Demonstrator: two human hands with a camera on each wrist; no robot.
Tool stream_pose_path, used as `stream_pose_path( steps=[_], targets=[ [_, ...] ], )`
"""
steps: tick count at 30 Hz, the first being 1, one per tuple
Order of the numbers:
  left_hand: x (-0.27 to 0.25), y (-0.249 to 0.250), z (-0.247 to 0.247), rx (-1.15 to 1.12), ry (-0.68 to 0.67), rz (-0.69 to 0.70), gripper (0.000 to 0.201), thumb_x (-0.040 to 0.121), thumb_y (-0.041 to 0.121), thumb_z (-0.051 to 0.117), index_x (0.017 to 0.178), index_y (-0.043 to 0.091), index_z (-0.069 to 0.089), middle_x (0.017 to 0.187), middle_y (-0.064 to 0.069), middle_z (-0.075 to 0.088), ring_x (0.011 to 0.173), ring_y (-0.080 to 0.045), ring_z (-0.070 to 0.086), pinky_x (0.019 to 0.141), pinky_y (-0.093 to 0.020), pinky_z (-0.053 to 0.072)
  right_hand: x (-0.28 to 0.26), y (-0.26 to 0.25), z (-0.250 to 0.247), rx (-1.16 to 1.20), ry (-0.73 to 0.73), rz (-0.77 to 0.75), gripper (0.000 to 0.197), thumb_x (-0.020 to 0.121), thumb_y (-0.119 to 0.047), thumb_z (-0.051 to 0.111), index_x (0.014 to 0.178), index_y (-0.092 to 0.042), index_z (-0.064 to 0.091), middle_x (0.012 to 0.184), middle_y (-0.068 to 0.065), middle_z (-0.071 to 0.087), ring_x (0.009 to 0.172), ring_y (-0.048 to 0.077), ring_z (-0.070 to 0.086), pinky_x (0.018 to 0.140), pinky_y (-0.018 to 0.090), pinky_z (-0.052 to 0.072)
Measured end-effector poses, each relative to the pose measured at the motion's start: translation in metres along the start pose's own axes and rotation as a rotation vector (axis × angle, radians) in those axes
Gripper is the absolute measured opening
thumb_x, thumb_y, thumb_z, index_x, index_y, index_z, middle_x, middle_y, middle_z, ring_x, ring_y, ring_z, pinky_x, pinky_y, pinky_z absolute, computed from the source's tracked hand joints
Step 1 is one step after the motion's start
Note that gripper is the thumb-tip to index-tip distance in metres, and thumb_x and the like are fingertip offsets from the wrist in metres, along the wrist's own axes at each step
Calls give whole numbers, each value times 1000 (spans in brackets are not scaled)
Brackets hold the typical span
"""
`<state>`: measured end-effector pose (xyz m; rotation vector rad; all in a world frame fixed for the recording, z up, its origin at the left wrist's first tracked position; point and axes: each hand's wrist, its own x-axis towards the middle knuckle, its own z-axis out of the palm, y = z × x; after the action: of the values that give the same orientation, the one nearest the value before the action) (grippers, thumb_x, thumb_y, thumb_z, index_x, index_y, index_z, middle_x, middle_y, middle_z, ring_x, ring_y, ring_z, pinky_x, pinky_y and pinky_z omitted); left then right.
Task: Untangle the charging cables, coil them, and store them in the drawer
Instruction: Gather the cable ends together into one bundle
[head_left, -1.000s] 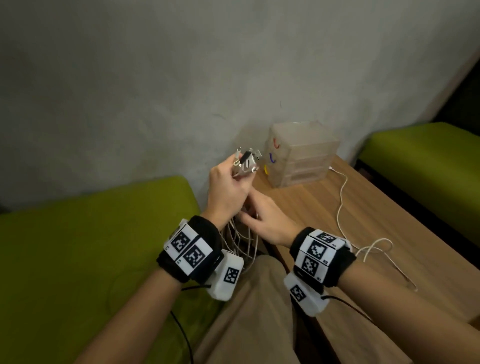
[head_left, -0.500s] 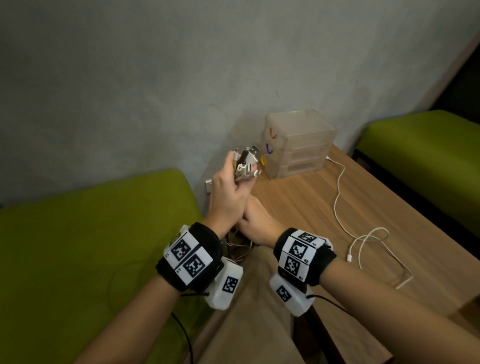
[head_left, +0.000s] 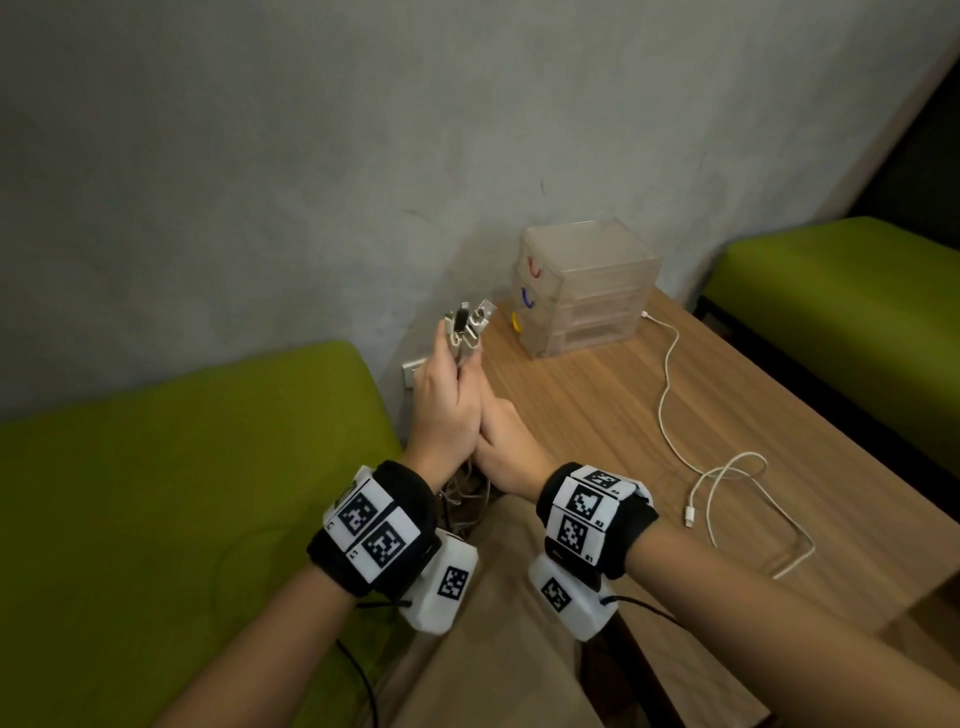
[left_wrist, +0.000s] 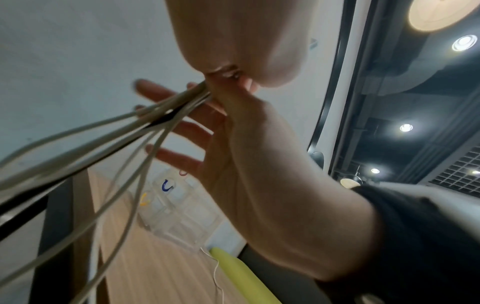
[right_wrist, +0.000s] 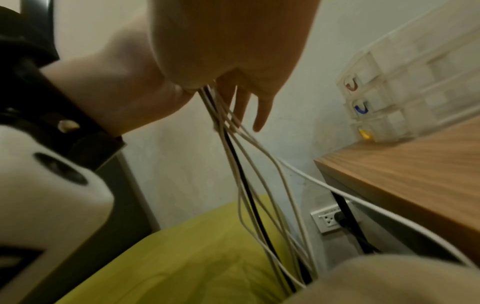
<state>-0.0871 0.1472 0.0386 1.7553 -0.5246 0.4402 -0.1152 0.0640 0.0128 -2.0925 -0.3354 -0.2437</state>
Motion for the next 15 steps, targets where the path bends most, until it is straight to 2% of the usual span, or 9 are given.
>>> stream_pose_path(
  steps=[1,2,4,6,9,10,12,13,15],
  targets=[
    [0,0,1,-10,8,-7,30,95,9,41,111,-15,49,80,-7,62,71,0,53,61,-4,38,-1,0,1,-2,-16,18,38,95,-14,39,132,-5,37,104,11,64,84,19,63,71,29,52],
    [-1,0,1,-24,25,-8,27,95,10,41,104,-12,51,72,3,57,63,5,50,57,-3,36,-2,1,1,0,-31,26,36,93,-16,38,126,-3,45,101,9,65,83,20,63,69,25,51],
    [-3,1,1,-62,62,-8,19,94,16,39,94,1,51,61,12,45,52,5,46,50,-5,33,0,3,2,2,-64,22,39,88,-21,35,114,0,55,92,4,63,80,15,60,67,20,49],
    [-3,-3,1,-86,113,-35,18,93,22,36,95,10,50,60,13,42,50,4,46,51,-8,33,2,4,2,-19,-119,31,36,89,-23,37,111,-1,56,93,7,65,80,19,62,69,28,52],
    [0,-7,0,-145,163,-80,18,93,28,36,96,14,47,59,9,41,47,-2,43,51,-26,35,0,13,-5,-181,-302,91,32,88,-19,51,117,-6,51,103,15,63,88,27,61,77,44,52],
    [4,-6,1,-142,157,-79,18,93,27,38,96,12,47,60,5,44,48,-4,46,53,-28,36,-2,18,-12,-271,-343,115,37,85,-18,54,120,-9,48,111,15,59,97,27,58,83,45,50],
    [9,-2,7,-124,82,-85,19,95,23,42,101,9,53,65,-5,52,56,-4,54,57,-23,38,-9,29,-36,-421,-309,213,45,82,-15,57,125,-13,45,122,12,53,110,26,52,91,45,46],
    [10,1,13,-152,37,-112,15,96,21,44,101,12,55,65,-4,51,57,1,54,57,-20,38,-14,36,-52,-499,-281,283,42,82,-14,56,122,-13,47,122,11,53,110,27,52,90,45,47],
    [8,9,31,-276,-33,-176,13,95,19,46,90,24,57,63,9,56,59,9,51,63,-24,39,-28,45,-87,-739,-343,446,30,85,-16,50,115,-12,51,117,12,56,104,30,56,87,43,48]
  ],
)
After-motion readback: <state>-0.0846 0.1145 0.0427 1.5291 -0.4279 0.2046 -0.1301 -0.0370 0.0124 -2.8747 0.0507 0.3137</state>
